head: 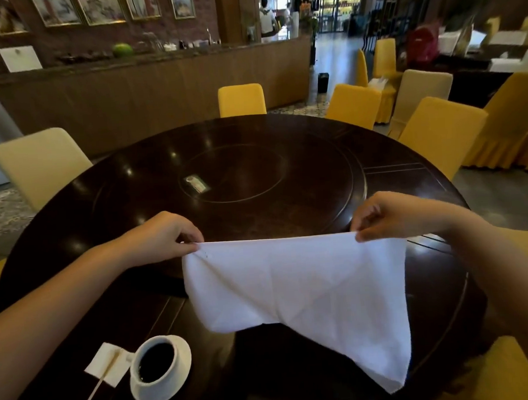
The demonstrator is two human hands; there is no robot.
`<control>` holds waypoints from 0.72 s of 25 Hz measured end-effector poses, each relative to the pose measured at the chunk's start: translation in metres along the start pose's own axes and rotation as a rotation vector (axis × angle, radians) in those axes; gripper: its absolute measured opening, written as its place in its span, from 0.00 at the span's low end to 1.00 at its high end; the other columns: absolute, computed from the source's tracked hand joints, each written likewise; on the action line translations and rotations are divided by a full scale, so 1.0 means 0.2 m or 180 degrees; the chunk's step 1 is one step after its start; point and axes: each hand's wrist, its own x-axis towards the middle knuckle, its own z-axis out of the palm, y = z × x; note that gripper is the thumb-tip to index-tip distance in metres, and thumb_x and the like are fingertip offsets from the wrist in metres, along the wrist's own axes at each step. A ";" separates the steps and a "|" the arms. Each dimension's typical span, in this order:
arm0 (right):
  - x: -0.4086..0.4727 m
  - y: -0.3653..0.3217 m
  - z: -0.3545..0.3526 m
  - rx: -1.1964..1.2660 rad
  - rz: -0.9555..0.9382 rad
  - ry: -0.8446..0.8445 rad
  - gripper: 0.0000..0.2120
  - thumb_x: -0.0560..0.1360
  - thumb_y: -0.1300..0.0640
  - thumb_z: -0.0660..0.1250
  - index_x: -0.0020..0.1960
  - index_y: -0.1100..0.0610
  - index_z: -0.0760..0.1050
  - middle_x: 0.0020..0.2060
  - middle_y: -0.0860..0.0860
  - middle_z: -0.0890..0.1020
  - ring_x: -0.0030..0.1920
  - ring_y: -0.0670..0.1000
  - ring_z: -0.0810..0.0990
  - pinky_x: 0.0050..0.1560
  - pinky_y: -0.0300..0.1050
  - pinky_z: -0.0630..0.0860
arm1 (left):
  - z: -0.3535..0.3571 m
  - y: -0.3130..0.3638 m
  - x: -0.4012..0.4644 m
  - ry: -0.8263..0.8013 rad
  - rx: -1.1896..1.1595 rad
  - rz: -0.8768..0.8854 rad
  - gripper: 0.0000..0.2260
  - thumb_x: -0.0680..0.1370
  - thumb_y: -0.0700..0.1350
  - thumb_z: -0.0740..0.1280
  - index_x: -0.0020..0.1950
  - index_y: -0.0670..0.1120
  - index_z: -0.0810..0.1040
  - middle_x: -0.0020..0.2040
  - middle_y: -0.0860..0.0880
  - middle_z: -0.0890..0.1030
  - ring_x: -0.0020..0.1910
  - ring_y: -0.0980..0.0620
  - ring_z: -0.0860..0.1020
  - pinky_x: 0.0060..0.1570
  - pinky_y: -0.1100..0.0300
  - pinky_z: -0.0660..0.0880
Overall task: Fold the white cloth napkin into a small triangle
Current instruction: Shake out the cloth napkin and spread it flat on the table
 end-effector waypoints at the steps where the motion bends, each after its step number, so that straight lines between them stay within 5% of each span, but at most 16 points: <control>1: 0.04 0.00 -0.01 -0.0254 0.0037 0.0301 0.10 0.72 0.58 0.70 0.36 0.44 0.79 0.33 0.43 0.83 0.37 0.40 0.81 0.37 0.35 0.75 | 0.00 -0.03 0.02 -0.0037 0.0051 -0.0079 0.05 0.74 0.45 0.70 0.47 0.54 0.82 0.41 0.62 0.80 0.44 0.67 0.76 0.46 0.70 0.72; 8: 0.40 -0.02 -0.22 -0.0882 0.0337 0.2581 0.06 0.74 0.62 0.64 0.48 0.60 0.80 0.45 0.56 0.82 0.47 0.55 0.78 0.43 0.49 0.76 | -0.17 -0.14 0.27 0.0992 -0.0043 -0.1041 0.07 0.76 0.41 0.65 0.45 0.47 0.83 0.43 0.48 0.82 0.45 0.49 0.79 0.46 0.51 0.78; 13: 0.41 -0.10 -0.47 -0.1219 -0.0420 0.4083 0.04 0.73 0.64 0.65 0.44 0.63 0.78 0.38 0.61 0.81 0.42 0.60 0.77 0.36 0.47 0.69 | -0.51 -0.03 0.28 0.3128 0.1025 0.0047 0.05 0.74 0.34 0.64 0.43 0.37 0.81 0.38 0.39 0.79 0.41 0.38 0.76 0.40 0.49 0.71; 15: 0.37 -0.08 -0.46 -0.1383 -0.0716 0.4375 0.04 0.73 0.63 0.65 0.43 0.63 0.78 0.36 0.60 0.80 0.41 0.60 0.76 0.38 0.49 0.70 | -0.51 0.00 0.23 0.3692 0.1187 0.0205 0.05 0.75 0.35 0.64 0.45 0.36 0.80 0.39 0.38 0.80 0.42 0.39 0.76 0.41 0.48 0.72; 18: 0.31 0.05 -0.28 -0.1430 -0.0916 0.4122 0.03 0.74 0.64 0.65 0.43 0.62 0.77 0.36 0.59 0.80 0.41 0.59 0.76 0.41 0.48 0.68 | -0.28 -0.02 0.12 0.3727 0.1199 0.0227 0.09 0.78 0.37 0.61 0.47 0.36 0.80 0.41 0.38 0.79 0.44 0.40 0.75 0.45 0.49 0.71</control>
